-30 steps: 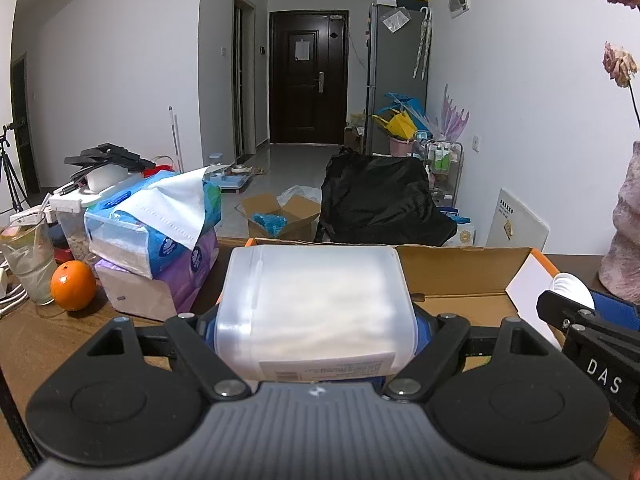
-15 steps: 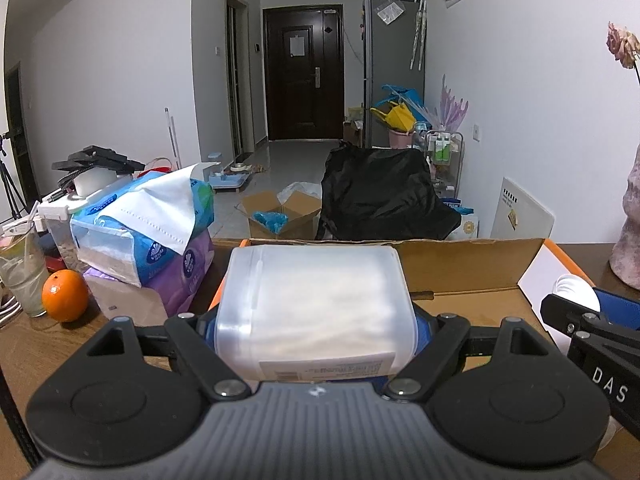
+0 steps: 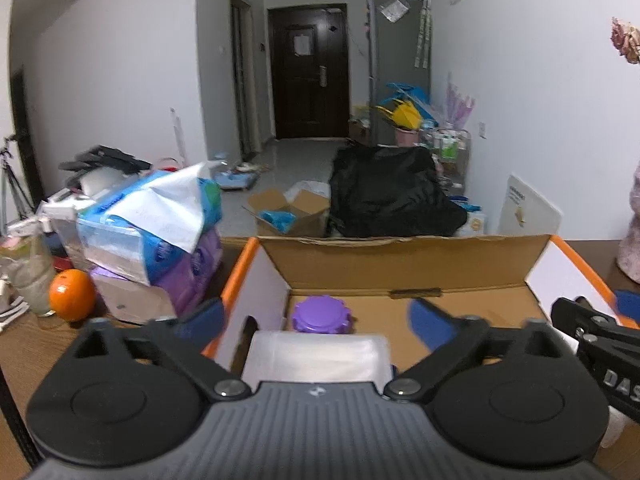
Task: Organize rigid objects
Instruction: 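Open both tools to drop the white container and white cap into the box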
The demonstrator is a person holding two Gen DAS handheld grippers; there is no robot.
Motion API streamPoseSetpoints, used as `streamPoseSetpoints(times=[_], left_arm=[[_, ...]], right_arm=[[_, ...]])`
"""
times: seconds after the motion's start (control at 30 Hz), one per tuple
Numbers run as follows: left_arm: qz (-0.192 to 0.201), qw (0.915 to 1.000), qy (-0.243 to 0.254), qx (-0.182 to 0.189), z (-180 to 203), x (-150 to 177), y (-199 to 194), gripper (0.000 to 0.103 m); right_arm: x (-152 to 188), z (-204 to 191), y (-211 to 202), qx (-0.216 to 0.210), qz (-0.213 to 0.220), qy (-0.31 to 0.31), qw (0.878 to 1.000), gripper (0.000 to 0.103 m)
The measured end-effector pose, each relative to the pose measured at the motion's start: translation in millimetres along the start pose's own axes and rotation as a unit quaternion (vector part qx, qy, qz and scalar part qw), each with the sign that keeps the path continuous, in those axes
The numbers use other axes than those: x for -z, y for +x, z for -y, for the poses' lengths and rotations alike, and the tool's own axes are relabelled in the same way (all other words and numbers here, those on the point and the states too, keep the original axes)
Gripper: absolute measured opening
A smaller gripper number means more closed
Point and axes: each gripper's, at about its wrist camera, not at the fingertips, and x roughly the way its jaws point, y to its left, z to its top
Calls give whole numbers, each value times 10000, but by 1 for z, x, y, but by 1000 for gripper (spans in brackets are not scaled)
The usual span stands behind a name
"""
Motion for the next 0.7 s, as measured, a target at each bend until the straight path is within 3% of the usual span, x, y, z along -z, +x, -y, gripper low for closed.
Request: streamPoseSetpoints(times=[0.03,0.13,0.33,0.7], left_arm=[[5,10000,2,-20,0,0,0,103],[-27,10000,-41,-12,-2,-1,0,103],[-28,10000,-53,-71,-3,-1,0,103],[-53,9999,-50,-75,-3,-1,0,103]], right_arm=[[-1,2,-1,36,17,39,10000,83],[-1,4,-4,69,92,91,9999,96],[-2,2,-7,32,139,86,9999,102],[-2,2,-7,27,140,85,9999,103]])
